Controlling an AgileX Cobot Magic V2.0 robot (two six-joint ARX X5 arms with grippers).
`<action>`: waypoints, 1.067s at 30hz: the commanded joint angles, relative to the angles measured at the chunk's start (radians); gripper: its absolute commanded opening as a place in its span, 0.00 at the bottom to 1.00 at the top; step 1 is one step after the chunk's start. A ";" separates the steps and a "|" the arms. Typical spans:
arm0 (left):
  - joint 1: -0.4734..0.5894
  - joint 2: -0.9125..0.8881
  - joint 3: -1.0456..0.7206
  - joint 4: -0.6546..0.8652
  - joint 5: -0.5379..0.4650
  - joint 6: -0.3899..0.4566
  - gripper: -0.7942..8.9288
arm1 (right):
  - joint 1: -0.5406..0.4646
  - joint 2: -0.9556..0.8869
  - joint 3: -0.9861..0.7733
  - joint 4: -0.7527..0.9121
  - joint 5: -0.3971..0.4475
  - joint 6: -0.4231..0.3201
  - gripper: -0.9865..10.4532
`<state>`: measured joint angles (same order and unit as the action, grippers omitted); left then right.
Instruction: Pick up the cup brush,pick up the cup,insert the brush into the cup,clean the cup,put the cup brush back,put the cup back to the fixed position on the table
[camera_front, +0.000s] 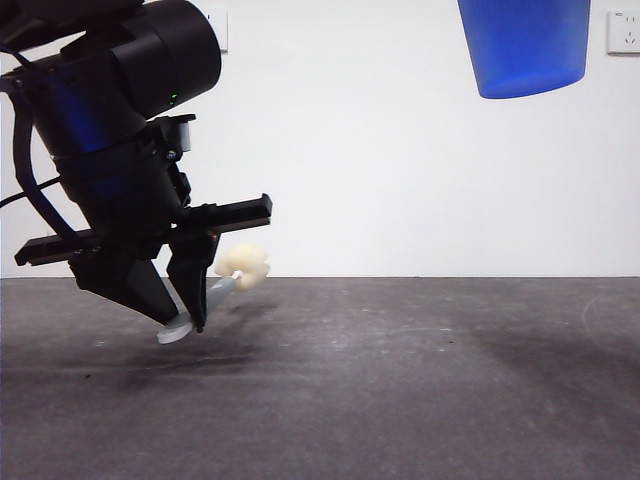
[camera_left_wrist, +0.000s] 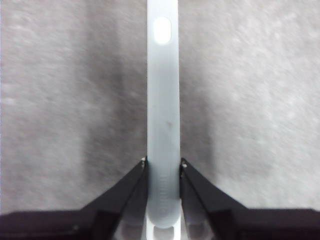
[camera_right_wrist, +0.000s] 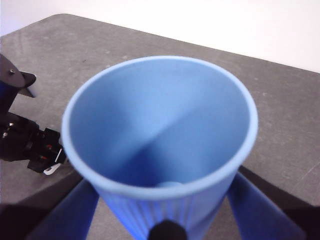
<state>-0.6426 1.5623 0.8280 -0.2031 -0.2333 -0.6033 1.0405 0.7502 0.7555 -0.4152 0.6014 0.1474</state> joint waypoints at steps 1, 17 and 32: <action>0.010 0.016 -0.004 0.007 -0.028 0.033 0.07 | 0.000 0.002 0.003 0.010 -0.002 0.021 0.08; 0.027 0.066 -0.004 -0.015 -0.021 0.059 0.15 | 0.000 0.015 0.003 0.010 -0.031 0.056 0.08; 0.024 0.030 -0.004 -0.103 0.037 0.058 0.48 | -0.065 0.144 -0.009 0.123 -0.047 0.050 0.08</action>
<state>-0.6174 1.6020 0.8318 -0.3012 -0.1989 -0.5499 0.9936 0.8780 0.7555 -0.3107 0.5499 0.2092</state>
